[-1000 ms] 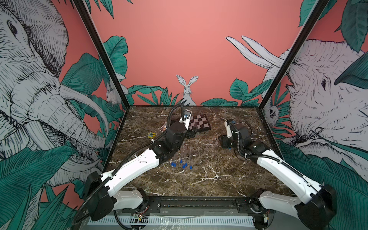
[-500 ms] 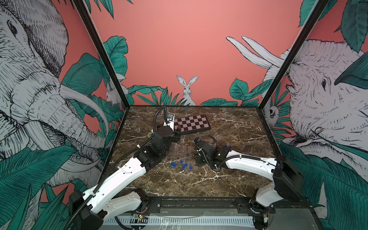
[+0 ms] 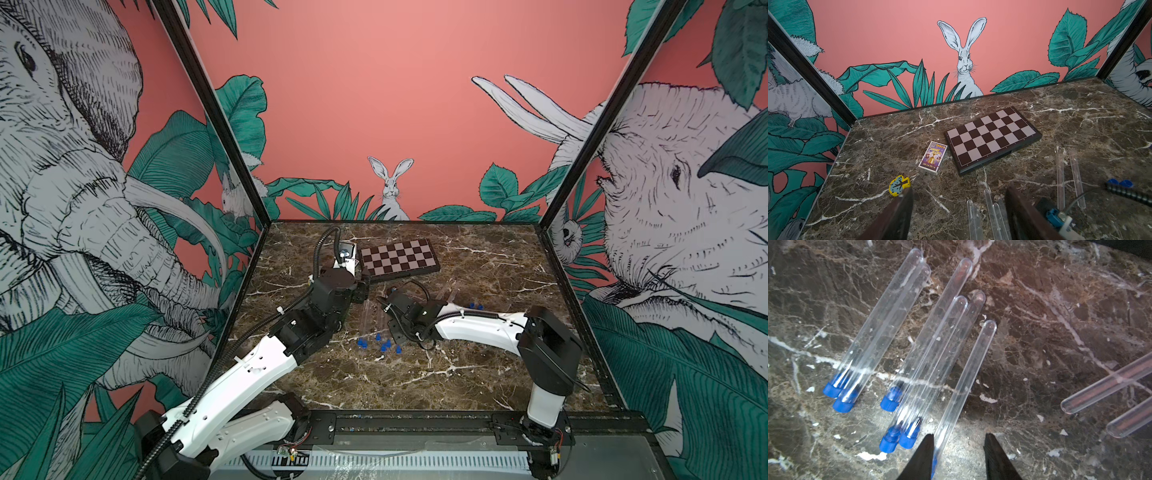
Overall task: Remove stoppers from test tubes
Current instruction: Pick up the test tube at the center of the board.
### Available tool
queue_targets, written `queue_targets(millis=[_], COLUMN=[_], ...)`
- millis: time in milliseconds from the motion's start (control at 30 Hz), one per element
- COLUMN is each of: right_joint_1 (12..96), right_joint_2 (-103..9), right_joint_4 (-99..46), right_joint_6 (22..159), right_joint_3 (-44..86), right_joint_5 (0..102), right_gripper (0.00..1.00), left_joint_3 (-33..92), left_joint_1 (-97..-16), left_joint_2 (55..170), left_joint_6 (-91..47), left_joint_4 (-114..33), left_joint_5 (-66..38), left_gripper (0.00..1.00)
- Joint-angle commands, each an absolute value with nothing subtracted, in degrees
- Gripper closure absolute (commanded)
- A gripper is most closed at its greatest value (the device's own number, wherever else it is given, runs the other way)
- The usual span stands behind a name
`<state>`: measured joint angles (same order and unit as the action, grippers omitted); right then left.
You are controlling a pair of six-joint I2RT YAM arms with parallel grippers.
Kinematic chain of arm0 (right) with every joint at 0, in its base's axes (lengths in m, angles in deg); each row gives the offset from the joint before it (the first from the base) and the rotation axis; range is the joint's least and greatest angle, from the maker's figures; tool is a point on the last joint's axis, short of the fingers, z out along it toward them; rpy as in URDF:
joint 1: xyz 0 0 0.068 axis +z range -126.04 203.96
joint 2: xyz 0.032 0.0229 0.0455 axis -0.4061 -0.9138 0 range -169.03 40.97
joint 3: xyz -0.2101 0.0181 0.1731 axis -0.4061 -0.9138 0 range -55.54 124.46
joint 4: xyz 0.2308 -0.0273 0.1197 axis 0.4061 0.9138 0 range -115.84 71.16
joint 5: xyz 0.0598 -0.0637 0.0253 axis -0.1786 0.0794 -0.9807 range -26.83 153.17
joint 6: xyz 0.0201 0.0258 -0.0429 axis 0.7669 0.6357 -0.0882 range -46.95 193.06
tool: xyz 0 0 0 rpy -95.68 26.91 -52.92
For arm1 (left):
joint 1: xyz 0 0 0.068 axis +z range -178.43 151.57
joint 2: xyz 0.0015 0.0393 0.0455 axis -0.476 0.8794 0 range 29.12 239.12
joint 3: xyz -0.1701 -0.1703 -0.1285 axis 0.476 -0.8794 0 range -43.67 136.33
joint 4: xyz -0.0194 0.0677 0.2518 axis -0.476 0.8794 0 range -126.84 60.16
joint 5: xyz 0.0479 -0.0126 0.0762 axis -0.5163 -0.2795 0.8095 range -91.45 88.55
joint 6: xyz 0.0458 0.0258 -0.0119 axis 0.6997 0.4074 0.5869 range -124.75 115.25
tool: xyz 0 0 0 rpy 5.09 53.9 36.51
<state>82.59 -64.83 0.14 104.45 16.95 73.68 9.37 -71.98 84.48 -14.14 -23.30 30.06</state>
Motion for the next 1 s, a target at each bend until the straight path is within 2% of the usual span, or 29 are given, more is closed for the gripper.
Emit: queue_targets(millis=[0,367,600,833,967], right_joint_1=[82.9,83.1,83.0,82.6,81.3], right_joint_2=[-67.3,-72.9,-74.7,-75.6,-74.5], right_joint_4=[4.8,9.0,9.6,9.8,8.8], right_joint_6=[105.7,106.2,106.4,106.7,107.2], right_joint_3=[19.2,24.5,25.1,25.3,23.7], right_joint_5=[75.2,75.7,75.3,74.2,72.6], right_gripper=[0.62,0.64,0.70,0.72,0.79], left_joint_3=[8.7,8.8,8.7,9.0,9.2], left_joint_1=[-71.6,-71.5,-71.5,-71.4,-71.5], left_joint_2=[83.1,82.9,82.9,83.0,83.1], left_joint_6=[-16.3,-16.5,-16.7,-16.8,-16.6], left_joint_4=[-22.6,-22.4,-22.5,-22.6,-22.6], left_joint_5=[30.7,30.5,30.4,30.1,29.9], left_gripper=[0.28,0.28,0.28,0.27,0.27])
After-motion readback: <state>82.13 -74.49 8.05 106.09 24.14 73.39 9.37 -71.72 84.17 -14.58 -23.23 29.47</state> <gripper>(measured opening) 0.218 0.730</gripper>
